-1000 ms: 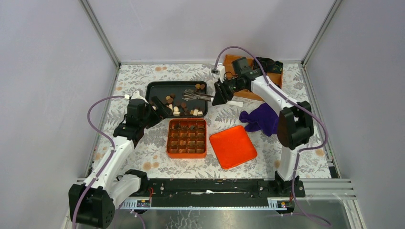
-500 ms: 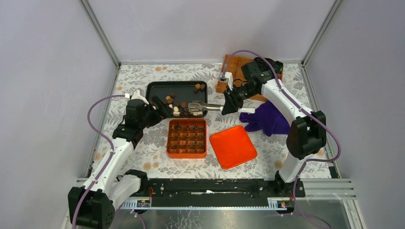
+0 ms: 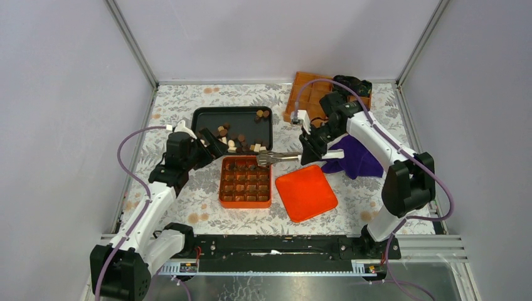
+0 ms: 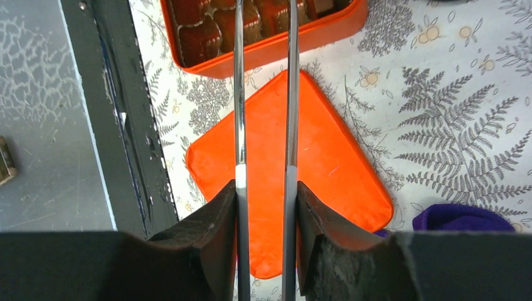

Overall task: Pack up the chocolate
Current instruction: Place the fake chocolate in the packing box.

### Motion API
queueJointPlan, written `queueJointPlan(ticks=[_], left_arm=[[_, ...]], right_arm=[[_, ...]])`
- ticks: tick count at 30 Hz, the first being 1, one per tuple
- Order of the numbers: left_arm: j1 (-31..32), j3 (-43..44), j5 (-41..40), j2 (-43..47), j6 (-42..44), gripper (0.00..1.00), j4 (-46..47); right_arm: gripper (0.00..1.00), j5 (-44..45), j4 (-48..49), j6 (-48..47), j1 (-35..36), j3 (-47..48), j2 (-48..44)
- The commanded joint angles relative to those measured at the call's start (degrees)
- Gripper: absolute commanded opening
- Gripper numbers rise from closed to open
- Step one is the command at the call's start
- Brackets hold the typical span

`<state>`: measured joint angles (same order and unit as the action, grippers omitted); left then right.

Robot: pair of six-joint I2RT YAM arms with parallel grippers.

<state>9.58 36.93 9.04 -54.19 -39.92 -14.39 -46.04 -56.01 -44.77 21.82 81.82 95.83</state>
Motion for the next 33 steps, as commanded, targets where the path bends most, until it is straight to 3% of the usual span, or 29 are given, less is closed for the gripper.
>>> queueJointPlan(ticks=[1,18,28,33], left_arm=[[-0.45,-0.98,0.98,0.57,0.64,0.97,3.32],[-0.45,-1.75,1.18,1.19,0.11,0.98,3.03],[-0.46,-1.51,1.66,0.63,0.02,0.98,3.2],[-0.56,-0.91,1.86,0.73,-0.07,0.98,3.1]], right_arm=[[0.15,2.82,-0.57,-3.45,2.54,-1.07,-3.11],[0.21,12.08,4.02,-1.81,8.26,-3.03,-2.93],[0.41,12.65,4.55,-1.34,8.5,-3.43,-3.28],[0.45,12.02,4.59,-0.85,8.5,-3.21,-3.13]])
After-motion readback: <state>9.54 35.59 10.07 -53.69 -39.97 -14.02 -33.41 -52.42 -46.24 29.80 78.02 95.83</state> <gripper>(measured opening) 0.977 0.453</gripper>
